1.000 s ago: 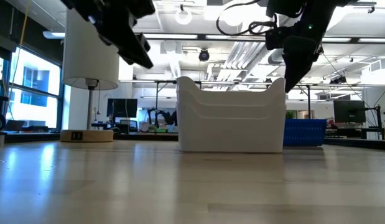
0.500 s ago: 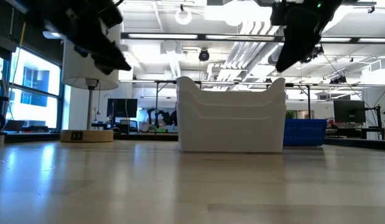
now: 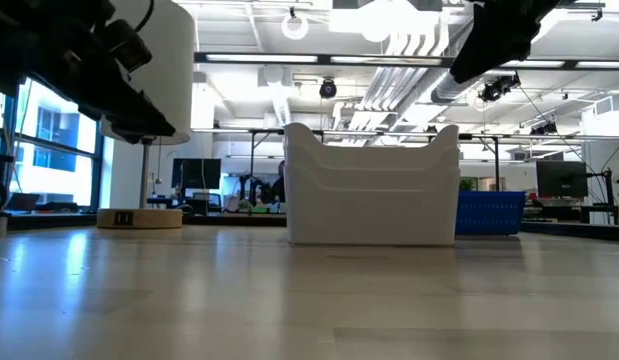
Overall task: Stack baskets by color
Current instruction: Return to Home Position
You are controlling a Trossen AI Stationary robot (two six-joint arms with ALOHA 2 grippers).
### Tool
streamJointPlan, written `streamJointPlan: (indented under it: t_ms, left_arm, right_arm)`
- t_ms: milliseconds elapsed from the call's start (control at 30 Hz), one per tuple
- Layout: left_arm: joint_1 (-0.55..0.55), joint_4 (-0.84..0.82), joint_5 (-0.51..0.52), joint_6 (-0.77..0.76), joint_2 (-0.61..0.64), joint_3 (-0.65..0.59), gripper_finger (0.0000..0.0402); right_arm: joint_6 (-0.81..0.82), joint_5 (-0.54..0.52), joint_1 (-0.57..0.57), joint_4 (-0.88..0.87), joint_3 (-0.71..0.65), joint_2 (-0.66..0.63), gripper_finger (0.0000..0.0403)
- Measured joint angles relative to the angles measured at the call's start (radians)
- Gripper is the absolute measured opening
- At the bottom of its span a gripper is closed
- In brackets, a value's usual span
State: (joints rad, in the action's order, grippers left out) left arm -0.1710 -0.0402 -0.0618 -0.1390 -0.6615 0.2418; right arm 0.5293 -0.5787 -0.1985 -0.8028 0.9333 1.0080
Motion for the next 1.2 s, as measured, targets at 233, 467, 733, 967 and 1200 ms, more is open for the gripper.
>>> streamJointPlan:
  t_ms: [233, 467, 733, 967, 1200]
  left_arm:
    - [0.001, 0.001, 0.026, -0.010, 0.136, -0.077, 0.0140]
    - [0.001, -0.018, 0.022, -0.015, 0.261, -0.097, 0.0140]
    - [0.001, -0.098, 0.024, -0.015, 0.387, -0.097, 0.0140]
    - [0.001, -0.183, 0.027, -0.015, 0.494, -0.097, 0.0140]
    - [0.001, -0.194, 0.037, 0.008, 0.568, -0.097, 0.0140]
  right_arm:
    - [0.057, -0.092, -0.094, 0.006, 0.000, 0.000, 0.0142]
    - [0.117, -0.137, -0.143, 0.041, 0.000, 0.009, 0.0142]
    - [0.092, -0.148, -0.152, 0.085, 0.000, 0.086, 0.0142]
    - [-0.041, -0.144, -0.152, 0.290, 0.000, 0.142, 0.0142]
    - [-0.208, -0.112, -0.102, 0.324, 0.000, 0.136, 0.0142]
